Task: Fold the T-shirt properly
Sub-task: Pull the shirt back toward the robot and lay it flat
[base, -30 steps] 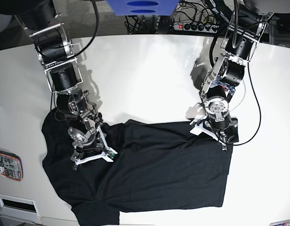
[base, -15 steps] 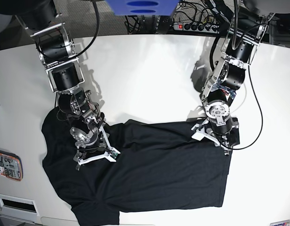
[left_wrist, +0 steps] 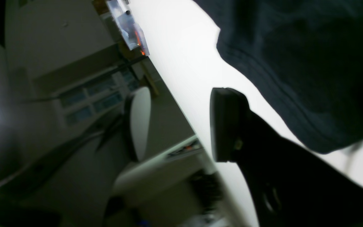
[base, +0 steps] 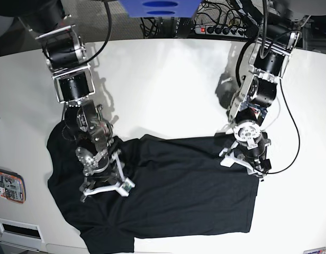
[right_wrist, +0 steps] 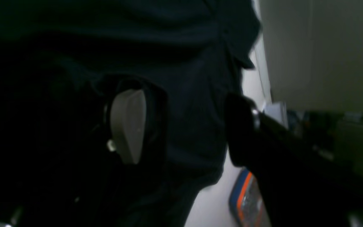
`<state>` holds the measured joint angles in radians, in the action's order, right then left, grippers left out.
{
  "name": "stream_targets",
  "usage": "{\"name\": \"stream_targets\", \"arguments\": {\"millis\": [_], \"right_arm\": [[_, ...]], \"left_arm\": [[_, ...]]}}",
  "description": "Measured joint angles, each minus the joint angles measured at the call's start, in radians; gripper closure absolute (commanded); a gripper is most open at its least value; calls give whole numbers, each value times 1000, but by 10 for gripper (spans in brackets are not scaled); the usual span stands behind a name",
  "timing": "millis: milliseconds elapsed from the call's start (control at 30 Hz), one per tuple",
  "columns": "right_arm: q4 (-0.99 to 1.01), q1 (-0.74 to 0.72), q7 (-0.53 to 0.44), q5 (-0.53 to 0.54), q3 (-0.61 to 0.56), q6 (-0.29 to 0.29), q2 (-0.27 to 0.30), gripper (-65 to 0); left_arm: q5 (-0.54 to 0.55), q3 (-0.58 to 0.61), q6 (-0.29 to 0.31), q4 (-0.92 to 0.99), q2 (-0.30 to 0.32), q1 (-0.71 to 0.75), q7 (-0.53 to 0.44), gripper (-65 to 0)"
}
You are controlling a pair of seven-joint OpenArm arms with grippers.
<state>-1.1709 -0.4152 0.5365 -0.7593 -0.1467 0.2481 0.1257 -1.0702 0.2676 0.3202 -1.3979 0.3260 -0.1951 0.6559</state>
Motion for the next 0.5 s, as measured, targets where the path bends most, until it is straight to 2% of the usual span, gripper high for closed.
{"name": "stream_targets", "arguments": {"millis": [100,167,300,400,467,500], "right_arm": [[-41,-17,-19,78,72,-5,-18,-382],[-26,-27,-17,123,90,-15,-14,-382],[105,-12,1,97,38,-7,-1,-382],[79,19,8,94,33,11,-15,-382],[8,9,-3,101,55,13,-18,-382],[-27,-4,-9,123,74,2,-18,-382]], "left_arm": [[34,-103,-6,-41,-79,-2,-12,-294],[36,-133,-6,-44,-103,-7,-16,-294],[38,-144,-3,-44,-96,2,-4,-294],[51,-153,-3,-78,-98,43,-3,-294],[113,-153,-5,-134,-99,91,-1,-294],[179,-164,-2,-168,-100,116,-2,-294]]}}
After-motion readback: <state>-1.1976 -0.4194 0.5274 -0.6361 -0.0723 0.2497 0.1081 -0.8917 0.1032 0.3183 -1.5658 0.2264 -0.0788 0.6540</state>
